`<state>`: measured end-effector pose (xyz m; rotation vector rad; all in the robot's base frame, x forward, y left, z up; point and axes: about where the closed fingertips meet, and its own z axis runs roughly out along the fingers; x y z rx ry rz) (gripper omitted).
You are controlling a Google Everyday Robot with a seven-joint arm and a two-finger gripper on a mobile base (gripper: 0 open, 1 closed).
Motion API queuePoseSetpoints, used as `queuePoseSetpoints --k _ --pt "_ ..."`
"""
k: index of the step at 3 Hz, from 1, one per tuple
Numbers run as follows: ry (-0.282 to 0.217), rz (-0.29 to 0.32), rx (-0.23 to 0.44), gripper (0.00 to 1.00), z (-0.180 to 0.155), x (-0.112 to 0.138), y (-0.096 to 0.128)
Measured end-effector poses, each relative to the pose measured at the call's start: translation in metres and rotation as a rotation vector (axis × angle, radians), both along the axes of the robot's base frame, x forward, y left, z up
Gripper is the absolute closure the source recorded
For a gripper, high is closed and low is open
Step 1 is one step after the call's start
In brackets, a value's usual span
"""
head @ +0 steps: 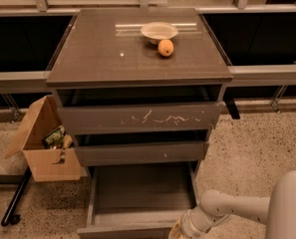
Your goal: Close bottom drawer
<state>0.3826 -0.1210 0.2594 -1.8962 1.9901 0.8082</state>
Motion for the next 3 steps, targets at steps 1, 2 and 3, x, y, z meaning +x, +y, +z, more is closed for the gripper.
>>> queuePoseSetpoints --k 1,2,3 --pt "0.025 -0.004 0.020 1.00 -0.035 -0.009 0.002" --pt "0.103 -0.013 0.030 1.00 -0.093 -0.013 0.005" --pt "0.095 -0.021 0.029 1.00 -0.097 -0.007 0.004"
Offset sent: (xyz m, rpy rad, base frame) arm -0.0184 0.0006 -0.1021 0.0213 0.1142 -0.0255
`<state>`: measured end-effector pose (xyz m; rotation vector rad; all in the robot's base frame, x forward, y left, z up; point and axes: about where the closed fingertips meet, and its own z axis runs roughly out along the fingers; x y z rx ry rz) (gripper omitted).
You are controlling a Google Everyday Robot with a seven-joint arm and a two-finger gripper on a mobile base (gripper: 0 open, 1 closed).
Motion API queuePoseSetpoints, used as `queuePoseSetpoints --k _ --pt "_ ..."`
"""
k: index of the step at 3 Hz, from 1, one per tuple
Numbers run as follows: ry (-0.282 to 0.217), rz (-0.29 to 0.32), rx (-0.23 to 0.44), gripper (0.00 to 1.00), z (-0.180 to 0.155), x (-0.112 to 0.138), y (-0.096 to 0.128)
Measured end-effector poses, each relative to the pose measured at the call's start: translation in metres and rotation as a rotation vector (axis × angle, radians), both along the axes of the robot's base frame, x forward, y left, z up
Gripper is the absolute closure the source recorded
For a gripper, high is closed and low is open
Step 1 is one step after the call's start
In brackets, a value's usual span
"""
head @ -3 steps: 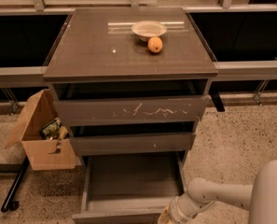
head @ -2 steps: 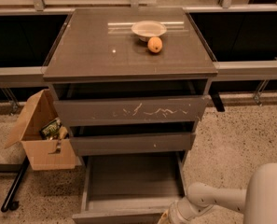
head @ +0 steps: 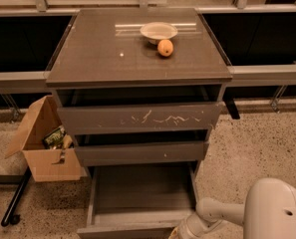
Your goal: Close bottom drawer
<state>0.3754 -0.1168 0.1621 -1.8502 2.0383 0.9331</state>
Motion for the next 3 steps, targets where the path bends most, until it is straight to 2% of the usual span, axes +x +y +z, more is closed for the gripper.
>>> queuePoseSetpoints --k 1,2,3 --pt "0.000 0.000 0.000 0.82 0.0000 0.0000 0.0000" --pt "0.000 0.000 0.000 0.59 0.0000 0.0000 0.0000" --pt "0.000 0.000 0.000 0.28 0.0000 -0.0001 0.0000"
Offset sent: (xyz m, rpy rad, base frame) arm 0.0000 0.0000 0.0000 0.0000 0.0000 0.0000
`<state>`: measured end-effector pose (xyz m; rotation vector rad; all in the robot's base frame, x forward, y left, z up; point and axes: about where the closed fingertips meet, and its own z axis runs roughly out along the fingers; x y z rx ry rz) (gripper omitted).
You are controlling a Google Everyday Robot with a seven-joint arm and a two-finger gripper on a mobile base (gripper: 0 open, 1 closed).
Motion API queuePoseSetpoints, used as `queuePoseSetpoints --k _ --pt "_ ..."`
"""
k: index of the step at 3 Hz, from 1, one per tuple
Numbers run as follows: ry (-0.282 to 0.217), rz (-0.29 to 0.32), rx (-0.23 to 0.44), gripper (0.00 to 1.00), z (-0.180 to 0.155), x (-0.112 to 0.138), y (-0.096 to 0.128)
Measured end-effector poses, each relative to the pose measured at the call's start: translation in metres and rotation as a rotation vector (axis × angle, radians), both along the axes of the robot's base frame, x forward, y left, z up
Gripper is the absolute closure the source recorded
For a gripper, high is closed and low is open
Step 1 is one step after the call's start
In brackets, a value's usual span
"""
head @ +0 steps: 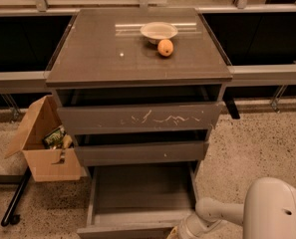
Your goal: Close bottom drawer
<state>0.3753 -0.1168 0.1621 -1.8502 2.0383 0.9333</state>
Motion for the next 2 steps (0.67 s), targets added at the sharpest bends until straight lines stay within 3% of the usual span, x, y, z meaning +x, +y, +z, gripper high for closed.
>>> queuePoseSetpoints --k 1,2 --pt "0.000 0.000 0.000 0.05 0.0000 0.0000 0.0000" --pt "-0.002 0.001 0.002 0.00 -0.0001 0.0019 -0.0001"
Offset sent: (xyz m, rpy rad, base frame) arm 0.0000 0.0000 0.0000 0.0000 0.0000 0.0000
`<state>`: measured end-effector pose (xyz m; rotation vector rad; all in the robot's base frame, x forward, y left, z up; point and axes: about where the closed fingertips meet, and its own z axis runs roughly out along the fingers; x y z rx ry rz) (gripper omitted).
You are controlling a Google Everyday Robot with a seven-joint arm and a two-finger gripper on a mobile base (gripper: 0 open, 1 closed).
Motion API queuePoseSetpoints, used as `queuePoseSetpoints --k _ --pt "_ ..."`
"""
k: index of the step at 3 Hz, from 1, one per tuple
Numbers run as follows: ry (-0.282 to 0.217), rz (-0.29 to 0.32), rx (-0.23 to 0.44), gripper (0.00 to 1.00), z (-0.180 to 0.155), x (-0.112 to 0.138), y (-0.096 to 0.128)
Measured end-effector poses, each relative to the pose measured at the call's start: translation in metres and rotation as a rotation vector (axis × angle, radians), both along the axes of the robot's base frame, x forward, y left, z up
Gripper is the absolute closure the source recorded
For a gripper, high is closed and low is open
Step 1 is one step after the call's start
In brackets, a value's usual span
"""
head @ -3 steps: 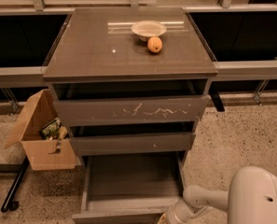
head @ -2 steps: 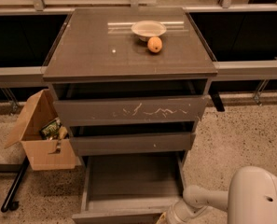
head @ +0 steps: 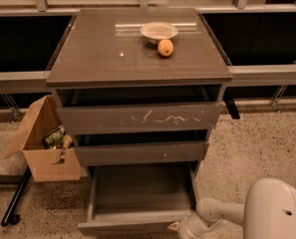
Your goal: Close bottom drawer
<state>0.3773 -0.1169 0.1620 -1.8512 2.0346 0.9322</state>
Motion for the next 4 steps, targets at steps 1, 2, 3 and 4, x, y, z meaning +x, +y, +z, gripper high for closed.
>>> queuePoseSetpoints --k 1,2,3,4 --pt "-0.010 0.005 0.006 0.00 0.000 0.008 0.000" --pt "-0.039 0.010 0.026 0.18 -0.001 0.028 -0.003" --pt "-0.102 -0.006 0.056 0.41 0.002 0.051 -0.007" --pt "-0.162 -0.031 0.064 0.65 0.005 0.072 -0.011"
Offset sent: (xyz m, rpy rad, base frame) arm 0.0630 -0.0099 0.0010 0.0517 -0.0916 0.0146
